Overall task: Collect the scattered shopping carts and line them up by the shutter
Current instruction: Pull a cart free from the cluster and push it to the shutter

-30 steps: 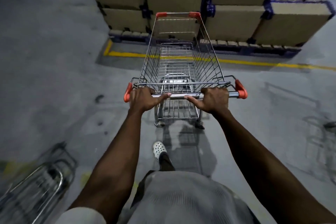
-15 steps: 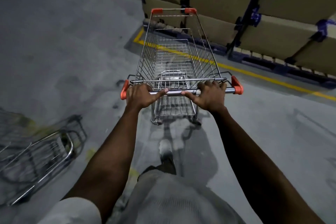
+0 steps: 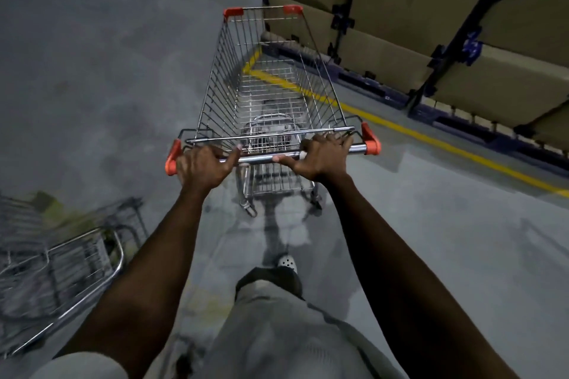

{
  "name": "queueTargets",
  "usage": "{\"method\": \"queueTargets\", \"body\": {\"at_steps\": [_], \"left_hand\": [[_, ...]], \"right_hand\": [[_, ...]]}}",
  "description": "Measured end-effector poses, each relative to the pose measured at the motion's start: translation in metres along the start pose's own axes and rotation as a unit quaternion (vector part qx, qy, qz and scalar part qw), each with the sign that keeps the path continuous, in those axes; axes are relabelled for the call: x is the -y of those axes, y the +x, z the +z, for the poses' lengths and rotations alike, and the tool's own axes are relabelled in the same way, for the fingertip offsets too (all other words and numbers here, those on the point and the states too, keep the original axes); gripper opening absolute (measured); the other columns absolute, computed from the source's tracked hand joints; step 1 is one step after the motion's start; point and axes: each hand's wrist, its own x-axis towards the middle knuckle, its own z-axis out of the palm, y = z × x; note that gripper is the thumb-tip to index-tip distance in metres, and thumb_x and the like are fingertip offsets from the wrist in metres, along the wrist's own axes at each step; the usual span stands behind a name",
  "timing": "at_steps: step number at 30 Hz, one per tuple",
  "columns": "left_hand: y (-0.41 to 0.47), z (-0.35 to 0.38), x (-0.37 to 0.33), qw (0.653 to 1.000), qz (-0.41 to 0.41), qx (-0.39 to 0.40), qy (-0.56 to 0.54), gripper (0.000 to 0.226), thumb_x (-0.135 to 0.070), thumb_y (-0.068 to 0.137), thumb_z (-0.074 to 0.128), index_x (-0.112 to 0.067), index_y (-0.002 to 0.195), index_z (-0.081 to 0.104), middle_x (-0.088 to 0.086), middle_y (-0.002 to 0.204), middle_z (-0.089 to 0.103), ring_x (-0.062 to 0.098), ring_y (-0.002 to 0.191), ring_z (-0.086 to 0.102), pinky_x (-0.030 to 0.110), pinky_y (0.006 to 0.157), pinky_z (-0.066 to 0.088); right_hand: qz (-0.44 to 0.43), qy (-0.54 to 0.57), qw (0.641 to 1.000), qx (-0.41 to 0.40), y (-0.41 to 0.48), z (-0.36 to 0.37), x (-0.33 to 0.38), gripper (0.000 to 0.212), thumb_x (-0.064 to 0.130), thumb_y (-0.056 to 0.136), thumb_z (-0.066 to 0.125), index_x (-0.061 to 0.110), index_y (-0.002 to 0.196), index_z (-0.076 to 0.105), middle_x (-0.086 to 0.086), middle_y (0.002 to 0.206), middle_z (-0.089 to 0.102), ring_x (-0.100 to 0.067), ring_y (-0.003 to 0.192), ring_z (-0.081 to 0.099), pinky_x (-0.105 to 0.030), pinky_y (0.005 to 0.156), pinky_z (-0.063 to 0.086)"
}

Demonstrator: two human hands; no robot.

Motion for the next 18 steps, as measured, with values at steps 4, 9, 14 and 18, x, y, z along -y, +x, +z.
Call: {"method": "queueTargets", "body": {"at_steps": [4, 9, 14, 18], "left_hand": [[0.048, -0.001, 0.021, 1.0, -0.018, -0.001, -0.005, 0.093, -0.095, 0.08, 0.016, -0.03, 0.089, 0.082, 0.004, 0.078, 0.075, 0.03, 0.086, 0.071, 0.035, 0.08, 0.049], [0.099, -0.003, 0.035, 0.999, -0.047, 0.012, -0.019, 0.082, -0.09, 0.085, 0.028, -0.025, 0.076, 0.078, 0.006, 0.075, 0.073, 0.034, 0.086, 0.071, 0.037, 0.085, 0.049], [0.142, 0.0, 0.042, 0.996, -0.09, -0.003, 0.015, 0.074, -0.082, 0.09, 0.033, -0.027, 0.09, 0.082, 0.011, 0.082, 0.075, 0.037, 0.089, 0.07, 0.036, 0.08, 0.046], [0.187, 0.006, 0.047, 0.992, -0.117, -0.041, 0.011, 0.072, -0.074, 0.092, 0.037, -0.018, 0.086, 0.082, 0.016, 0.075, 0.073, 0.038, 0.079, 0.07, 0.035, 0.073, 0.044]], "right_hand": [[-0.022, 0.014, 0.999, 0.022, 0.057, -0.014, 0.025, 0.098, 0.102, 0.074, 0.028, 0.028, 0.12, 0.072, -0.011, 0.137, 0.064, -0.034, 0.139, 0.046, -0.069, 0.115, 0.004], [-0.034, 0.009, 0.999, 0.035, 0.122, -0.028, 0.045, 0.108, 0.108, 0.061, 0.018, 0.03, 0.109, 0.075, -0.007, 0.123, 0.069, -0.031, 0.129, 0.053, -0.064, 0.112, 0.012], [-0.061, -0.007, 0.998, 0.017, 0.191, -0.027, 0.059, 0.102, 0.107, 0.06, 0.024, 0.029, 0.098, 0.076, -0.002, 0.107, 0.073, -0.026, 0.117, 0.059, -0.057, 0.108, 0.02], [-0.119, -0.015, 0.988, -0.094, 0.257, -0.014, 0.068, 0.093, 0.106, 0.064, 0.034, 0.025, 0.077, 0.077, -0.003, 0.084, 0.074, -0.027, 0.095, 0.067, -0.05, 0.096, 0.028]]}}
